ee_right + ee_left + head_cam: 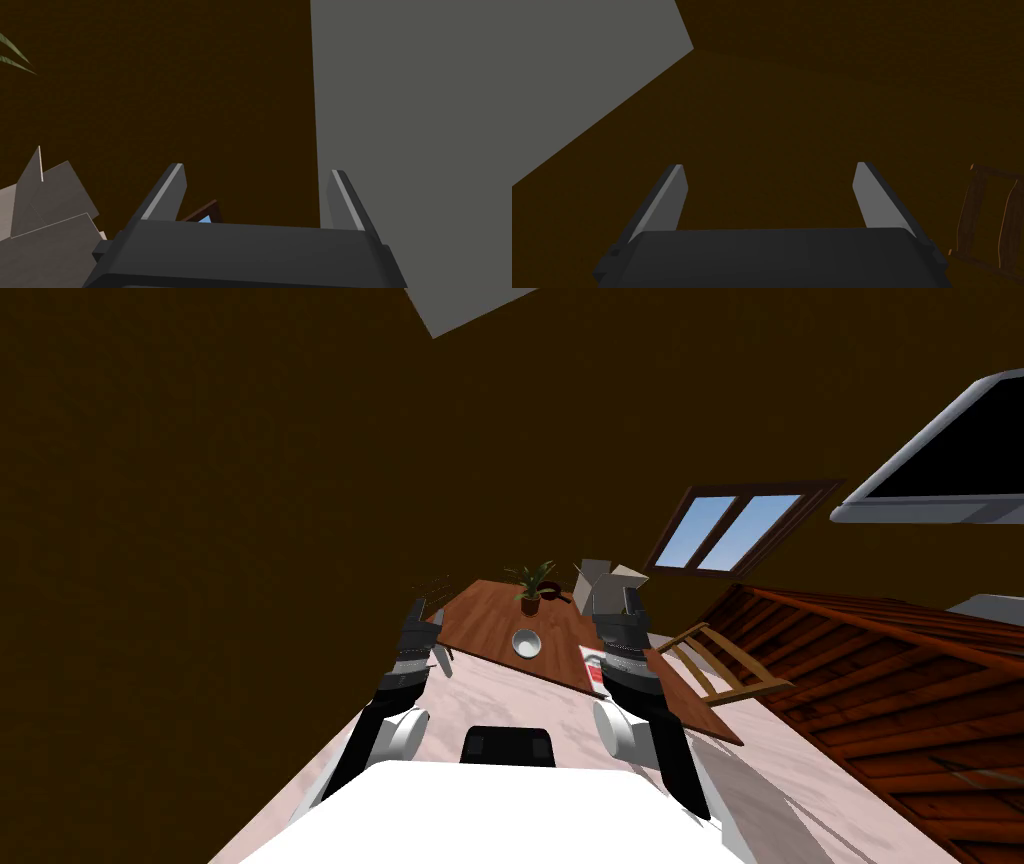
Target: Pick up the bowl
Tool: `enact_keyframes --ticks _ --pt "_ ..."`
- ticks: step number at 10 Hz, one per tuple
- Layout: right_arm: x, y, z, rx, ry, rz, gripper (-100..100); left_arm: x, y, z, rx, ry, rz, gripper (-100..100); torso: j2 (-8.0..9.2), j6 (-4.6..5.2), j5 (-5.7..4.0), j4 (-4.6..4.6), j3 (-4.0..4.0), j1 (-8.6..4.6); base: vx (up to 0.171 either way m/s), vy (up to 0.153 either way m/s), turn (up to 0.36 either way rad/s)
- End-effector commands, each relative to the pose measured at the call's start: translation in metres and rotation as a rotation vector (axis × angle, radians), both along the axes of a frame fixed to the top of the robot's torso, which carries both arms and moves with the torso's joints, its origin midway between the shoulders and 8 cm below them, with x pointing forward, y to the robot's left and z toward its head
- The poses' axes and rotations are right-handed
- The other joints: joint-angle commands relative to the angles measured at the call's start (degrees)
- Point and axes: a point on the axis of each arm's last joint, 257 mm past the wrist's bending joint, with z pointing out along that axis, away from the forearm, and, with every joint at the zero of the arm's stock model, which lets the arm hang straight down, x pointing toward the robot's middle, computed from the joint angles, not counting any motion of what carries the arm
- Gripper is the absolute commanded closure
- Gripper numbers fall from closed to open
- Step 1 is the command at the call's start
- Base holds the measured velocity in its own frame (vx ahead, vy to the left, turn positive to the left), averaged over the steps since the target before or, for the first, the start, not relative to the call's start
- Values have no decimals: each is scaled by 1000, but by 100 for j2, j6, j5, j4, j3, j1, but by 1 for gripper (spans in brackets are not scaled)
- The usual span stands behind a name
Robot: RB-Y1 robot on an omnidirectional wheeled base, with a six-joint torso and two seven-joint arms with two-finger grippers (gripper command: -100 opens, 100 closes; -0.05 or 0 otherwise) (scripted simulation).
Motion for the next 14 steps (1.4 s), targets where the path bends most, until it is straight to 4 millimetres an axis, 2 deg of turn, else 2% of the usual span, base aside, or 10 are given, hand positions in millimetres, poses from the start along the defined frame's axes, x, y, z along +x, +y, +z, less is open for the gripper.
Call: enact_keyframes --ticks 1,4,8,9,12,14 --pt "1 5 -5 -33 15 13 -100 0 0 0 0 0 0 0 0 0 0 0 0 0 -44 -5 -10" --pt "6 20 -26 -124 71 44 -100 0 0 0 0 0 0 0 39 1 -2 8 22 -10 -109 -20 -14" --pt "14 42 -81 -276 205 86 -100 0 0 0 0 0 0 0 62 0 -1 14 36 -2 -151 -1 25" --pt "14 43 -82 -283 206 89 -100 0 0 0 0 0 0 0 57 0 0 13 33 -1 -87 14 19" --pt "15 56 -144 -424 344 121 -100 0 0 0 0 0 0 0 30 -1 3 7 18 15 -77 46 102" --pt "10 58 -195 -535 454 141 -100 0 0 0 0 0 0 0 33 -1 4 8 19 21 -78 72 145"
